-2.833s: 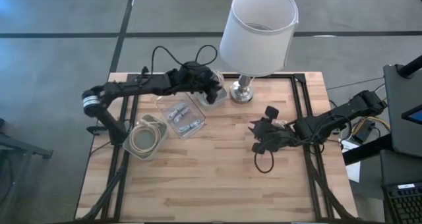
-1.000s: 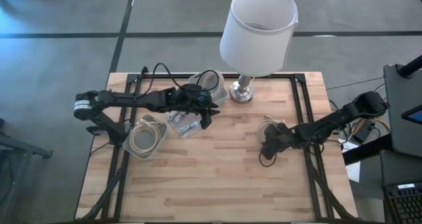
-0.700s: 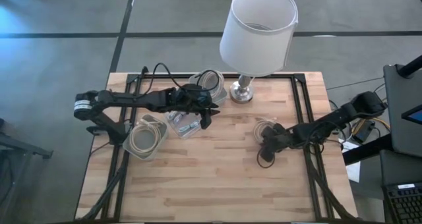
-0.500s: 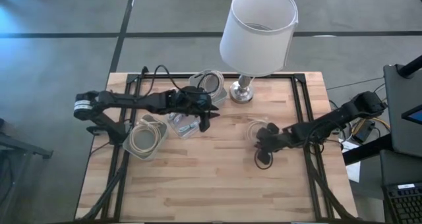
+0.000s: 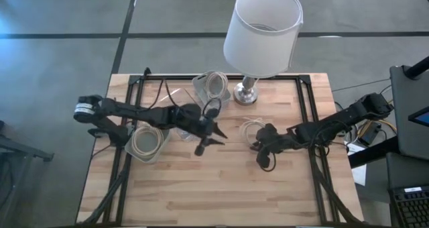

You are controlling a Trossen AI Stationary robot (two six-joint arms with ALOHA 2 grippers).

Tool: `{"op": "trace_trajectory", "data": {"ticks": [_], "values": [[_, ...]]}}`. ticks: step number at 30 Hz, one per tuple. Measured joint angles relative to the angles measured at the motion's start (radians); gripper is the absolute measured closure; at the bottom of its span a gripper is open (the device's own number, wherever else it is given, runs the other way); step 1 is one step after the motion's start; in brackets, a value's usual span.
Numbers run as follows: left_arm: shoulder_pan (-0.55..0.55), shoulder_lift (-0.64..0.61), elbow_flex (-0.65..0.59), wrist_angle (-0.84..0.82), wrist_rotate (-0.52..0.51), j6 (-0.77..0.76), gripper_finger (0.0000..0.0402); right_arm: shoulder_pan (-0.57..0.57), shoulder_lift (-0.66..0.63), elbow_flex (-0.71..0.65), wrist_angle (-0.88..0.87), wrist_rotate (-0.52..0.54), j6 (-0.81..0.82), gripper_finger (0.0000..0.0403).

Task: Pick & Place USB Port
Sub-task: Put the brown hdmi cable into the right gray bin

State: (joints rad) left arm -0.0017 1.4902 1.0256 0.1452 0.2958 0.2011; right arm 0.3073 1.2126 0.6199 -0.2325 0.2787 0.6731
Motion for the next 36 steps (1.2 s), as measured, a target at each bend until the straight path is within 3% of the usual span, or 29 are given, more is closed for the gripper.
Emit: {"op": "trace_trajectory", "data": {"ticks": [6, 14, 18, 24, 36], "values": [[-0.036, 0.031, 0.000, 0.003, -0.021, 0.170, 0.0265, 0.000, 0.000, 0.009, 0.006, 0.000, -0.005, 0.0365], [-0.045, 0.126, 0.001, 0.030, -0.134, 0.274, 0.0210, 0.000, 0.000, 0.010, 0.051, 0.000, -0.071, 0.0365], [-0.061, 0.178, 0.001, 0.118, -0.158, 0.444, 0.0191, 0.000, 0.000, 0.011, 0.095, 0.000, -0.103, 0.0365], [-0.083, 0.235, 0.002, 0.246, -0.279, 0.659, 0.0191, 0.000, 0.000, 0.011, 0.097, -0.034, -0.101, 0.0365], [-0.090, 0.316, 0.006, 0.358, -0.354, 0.689, 0.0192, 0.000, -0.002, 0.011, 0.118, -0.048, -0.097, 0.0364]]}}
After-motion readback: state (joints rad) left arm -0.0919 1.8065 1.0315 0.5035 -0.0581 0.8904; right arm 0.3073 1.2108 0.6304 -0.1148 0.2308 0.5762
